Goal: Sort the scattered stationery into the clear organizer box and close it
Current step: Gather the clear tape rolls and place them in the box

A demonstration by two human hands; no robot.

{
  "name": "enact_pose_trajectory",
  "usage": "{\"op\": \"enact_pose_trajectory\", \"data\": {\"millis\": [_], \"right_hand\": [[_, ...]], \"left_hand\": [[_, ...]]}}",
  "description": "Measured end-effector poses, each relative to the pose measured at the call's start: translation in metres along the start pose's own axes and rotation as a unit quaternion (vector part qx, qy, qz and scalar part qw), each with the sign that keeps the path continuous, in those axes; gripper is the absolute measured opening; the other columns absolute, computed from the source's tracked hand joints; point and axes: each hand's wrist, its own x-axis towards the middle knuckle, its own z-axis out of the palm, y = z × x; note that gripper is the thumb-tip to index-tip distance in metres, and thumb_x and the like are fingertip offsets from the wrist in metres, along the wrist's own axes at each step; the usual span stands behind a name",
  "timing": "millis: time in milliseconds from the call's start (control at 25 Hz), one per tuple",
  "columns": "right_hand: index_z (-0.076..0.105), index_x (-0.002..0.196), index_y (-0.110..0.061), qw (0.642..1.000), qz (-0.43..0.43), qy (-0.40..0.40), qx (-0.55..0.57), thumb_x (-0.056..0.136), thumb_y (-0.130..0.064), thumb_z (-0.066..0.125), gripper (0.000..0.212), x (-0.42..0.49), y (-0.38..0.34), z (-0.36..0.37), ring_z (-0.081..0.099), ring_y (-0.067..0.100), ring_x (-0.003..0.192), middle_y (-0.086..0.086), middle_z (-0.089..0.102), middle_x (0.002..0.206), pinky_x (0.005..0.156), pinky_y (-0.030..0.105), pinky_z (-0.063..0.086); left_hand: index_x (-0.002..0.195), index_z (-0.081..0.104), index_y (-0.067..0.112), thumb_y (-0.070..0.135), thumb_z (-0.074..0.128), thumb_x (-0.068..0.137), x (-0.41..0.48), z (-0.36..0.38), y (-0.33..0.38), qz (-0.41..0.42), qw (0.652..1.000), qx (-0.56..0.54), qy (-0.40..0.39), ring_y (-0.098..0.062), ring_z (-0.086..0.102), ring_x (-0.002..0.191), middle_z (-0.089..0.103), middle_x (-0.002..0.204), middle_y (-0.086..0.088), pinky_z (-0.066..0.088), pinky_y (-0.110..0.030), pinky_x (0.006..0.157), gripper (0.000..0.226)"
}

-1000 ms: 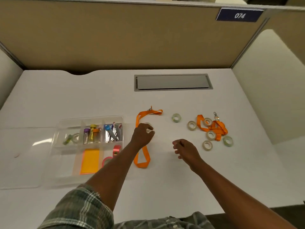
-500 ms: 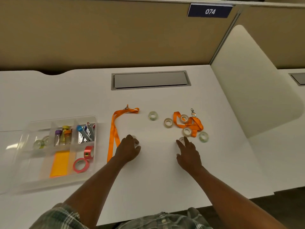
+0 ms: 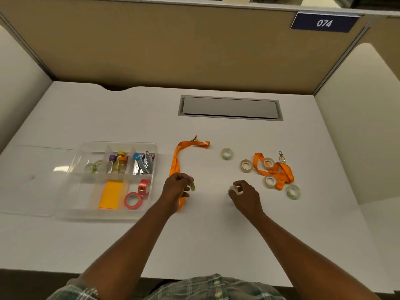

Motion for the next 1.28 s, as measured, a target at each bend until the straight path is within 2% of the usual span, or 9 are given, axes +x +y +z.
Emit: {"op": "enact_pose_trajectory", "data": {"millis": [80,160,280,440,640,800,1040,1160,1280], "right_hand": [[0.066,0.107,-0.022,0.972,0.085,-0.072,0.208,0.092,-0.026,0.059,0.017,-0.004,-0.039,0.020,0.071,0.023,0.089,0.008,0.070,0.104,0.077,0.036,0.060],[0.069,0.106,-0.015,0.913,0.149,-0.141,0.354,0.092,-0.019,0.056,0.020,-0.009,-0.080,0.041,0.073,0.030,0.085,0.016,0.071,0.103,0.068,0.034,0.061],[0.069,0.107,-0.003,0.863,0.181,-0.184,0.435,0.090,-0.016,0.058,0.024,-0.013,-0.133,0.075,0.073,0.040,0.087,0.024,0.072,0.098,0.071,0.038,0.062],[0.064,0.111,0.000,0.834,0.195,-0.240,0.457,0.093,-0.013,0.052,0.025,-0.017,-0.194,0.123,0.071,0.042,0.090,0.026,0.068,0.102,0.081,0.041,0.061],[0.054,0.118,-0.002,0.825,0.208,-0.302,0.431,0.094,-0.015,0.050,0.028,-0.020,-0.261,0.194,0.064,0.039,0.095,0.024,0.060,0.109,0.084,0.042,0.058],[0.056,0.099,-0.007,0.819,0.201,-0.325,0.428,0.090,-0.016,0.051,0.013,-0.022,-0.304,0.236,0.058,0.032,0.095,0.017,0.057,0.099,0.097,0.043,0.053],[0.055,0.092,-0.008,0.840,0.175,-0.318,0.403,0.090,-0.014,0.051,0.007,-0.024,-0.345,0.262,0.057,0.029,0.092,0.025,0.058,0.112,0.089,0.036,0.053],[0.054,0.088,-0.013,0.853,0.167,-0.315,0.382,0.092,-0.018,0.051,0.007,-0.022,-0.348,0.261,0.060,0.033,0.113,0.023,0.054,0.130,0.091,0.036,0.052],[0.057,0.090,-0.014,0.865,0.151,-0.326,0.351,0.091,-0.022,0.051,0.010,-0.018,-0.339,0.253,0.062,0.030,0.106,0.018,0.062,0.115,0.087,0.038,0.054]], "left_hand": [[0.102,0.061,0.010,0.012,0.066,0.088,0.000,-0.011,0.006,0.011,1.000,-0.016,0.000,-0.021,0.059,0.073,0.067,0.089,-0.011,0.050,-0.032,0.059,0.015],[0.109,0.059,0.012,0.012,0.062,0.091,0.001,-0.030,0.015,0.018,0.999,-0.035,0.002,-0.024,0.062,0.080,0.067,0.094,-0.014,0.051,-0.033,0.063,0.018],[0.109,0.060,0.013,0.011,0.054,0.095,0.006,-0.065,0.029,0.030,0.997,-0.067,0.015,-0.026,0.066,0.083,0.069,0.096,-0.014,0.053,-0.034,0.066,0.015],[0.103,0.061,0.015,0.006,0.052,0.094,0.011,-0.129,0.045,0.043,0.988,-0.135,0.065,-0.022,0.065,0.072,0.070,0.089,-0.011,0.050,-0.030,0.056,0.016],[0.106,0.060,0.014,0.012,0.059,0.094,0.020,-0.219,0.056,0.065,0.972,-0.144,0.174,-0.023,0.066,0.080,0.068,0.094,-0.011,0.051,-0.033,0.060,0.011],[0.105,0.062,0.011,0.008,0.064,0.090,0.035,-0.264,0.063,0.062,0.967,-0.105,0.223,-0.026,0.065,0.086,0.067,0.102,-0.017,0.052,-0.033,0.061,0.015],[0.098,0.063,0.017,0.012,0.063,0.089,0.056,-0.288,0.073,0.080,0.969,-0.056,0.227,-0.023,0.064,0.088,0.068,0.104,-0.010,0.053,-0.032,0.063,0.011],[0.097,0.065,0.019,0.017,0.062,0.090,0.061,-0.289,0.074,0.078,0.973,-0.042,0.214,-0.024,0.064,0.092,0.068,0.104,-0.008,0.056,-0.037,0.071,0.008],[0.099,0.066,0.019,0.016,0.059,0.093,0.064,-0.283,0.074,0.078,0.974,-0.041,0.207,-0.024,0.065,0.091,0.069,0.099,-0.005,0.057,-0.038,0.073,0.009]]}}
